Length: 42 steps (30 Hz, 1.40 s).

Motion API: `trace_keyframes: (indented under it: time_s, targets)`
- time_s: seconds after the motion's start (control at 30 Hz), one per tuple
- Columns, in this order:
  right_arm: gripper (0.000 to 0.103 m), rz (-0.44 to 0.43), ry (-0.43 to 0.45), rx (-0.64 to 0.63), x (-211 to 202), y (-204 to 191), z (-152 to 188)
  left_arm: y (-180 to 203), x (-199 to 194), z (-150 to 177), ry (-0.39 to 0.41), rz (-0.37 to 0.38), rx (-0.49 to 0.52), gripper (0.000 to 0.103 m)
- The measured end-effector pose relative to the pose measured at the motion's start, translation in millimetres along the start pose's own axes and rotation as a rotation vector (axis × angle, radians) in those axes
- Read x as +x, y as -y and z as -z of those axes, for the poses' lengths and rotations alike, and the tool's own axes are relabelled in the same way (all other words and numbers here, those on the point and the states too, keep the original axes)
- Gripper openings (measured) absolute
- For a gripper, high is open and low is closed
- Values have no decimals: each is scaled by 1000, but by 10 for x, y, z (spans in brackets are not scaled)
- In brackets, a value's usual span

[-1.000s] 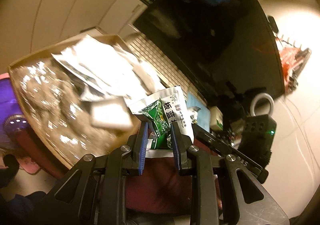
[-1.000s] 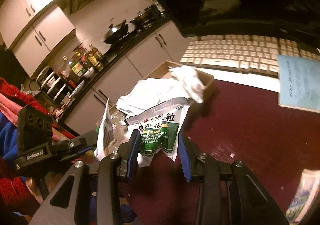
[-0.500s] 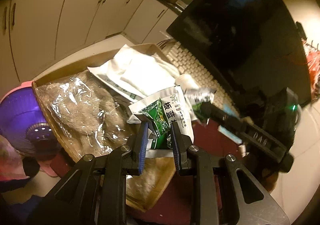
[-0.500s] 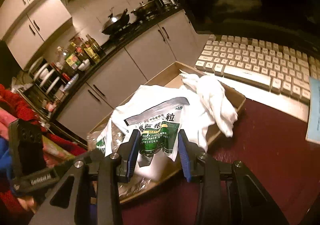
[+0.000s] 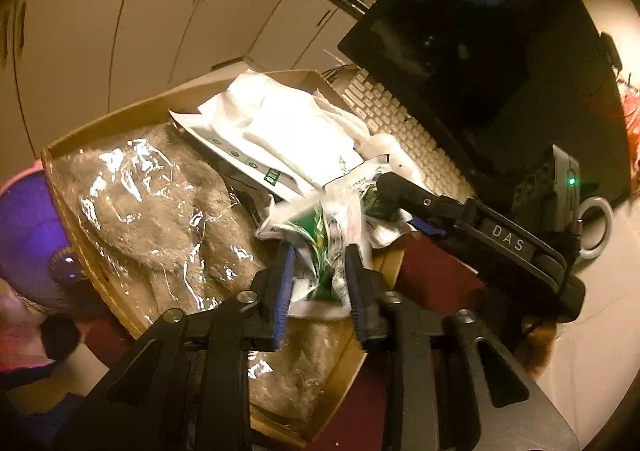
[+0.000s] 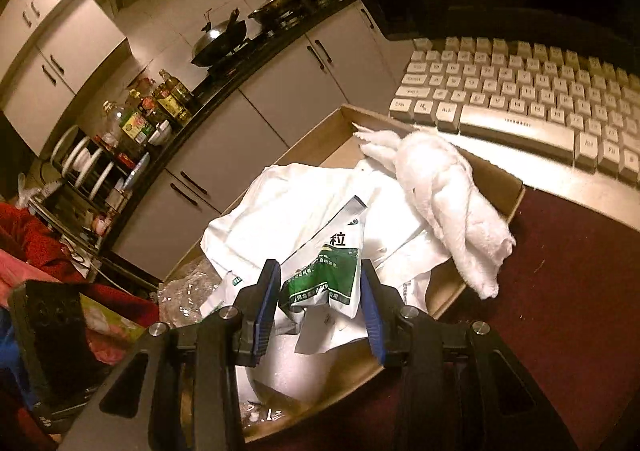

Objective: Organize soft objects
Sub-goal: 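Carry the green sachet to the cardboard box and open the left gripper, then reach both grippers toward the flower packet and clear cartoon pouch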

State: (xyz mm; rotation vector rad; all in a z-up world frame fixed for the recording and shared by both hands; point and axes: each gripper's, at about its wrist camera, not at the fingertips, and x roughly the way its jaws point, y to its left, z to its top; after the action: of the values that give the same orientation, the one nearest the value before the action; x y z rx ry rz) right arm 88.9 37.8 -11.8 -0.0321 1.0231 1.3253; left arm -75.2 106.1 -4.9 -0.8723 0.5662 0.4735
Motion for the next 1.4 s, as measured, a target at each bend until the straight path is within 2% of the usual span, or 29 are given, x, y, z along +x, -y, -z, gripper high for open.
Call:
trace_keyframes:
  time_s: [0.03, 0.2, 0.27, 0.37, 0.43, 0.57, 0.73, 0.93, 1.13, 1.2, 1.4]
  targets:
    - [46, -5, 3, 5, -12, 7, -2, -9, -7, -1, 11, -16, -4, 41]
    - [47, -4, 20, 24, -126, 5, -1, 28, -146, 44, 51, -47, 18, 41]
    - [47, -3, 39, 31, -259, 10, 31, 96, -260, 94, 95, -64, 36, 41]
    - [48, -14, 79, 34, -542, 15, 142, 229, -357, 199, 110, -45, 71, 43]
    - [55, -25, 103, 25, -729, 32, 240, 325, -357, 279, 93, -21, 91, 43]
    - [59, -14, 125, 34, -1054, 192, 467, 555, -244, 471, 4, 99, 95, 43]
    - [59, 13, 123, 99, -1332, 523, 704, 862, -86, 621, -57, 172, 123, 43]
    - [59, 86, 153, 183, -1755, 896, 901, 1244, 174, 881, -197, 299, 148, 43]
    - [59, 181, 197, 238, -2187, 1208, 1170, 1534, 430, 1075, -298, 323, 204, 43]
    - [59, 210, 213, 264, -2306, 1322, 1239, 1667, 518, 1149, -340, 351, 228, 43]
    - [59, 354, 263, 311, -2616, 1574, 1386, 2035, 944, 1308, -428, 359, 312, 43]
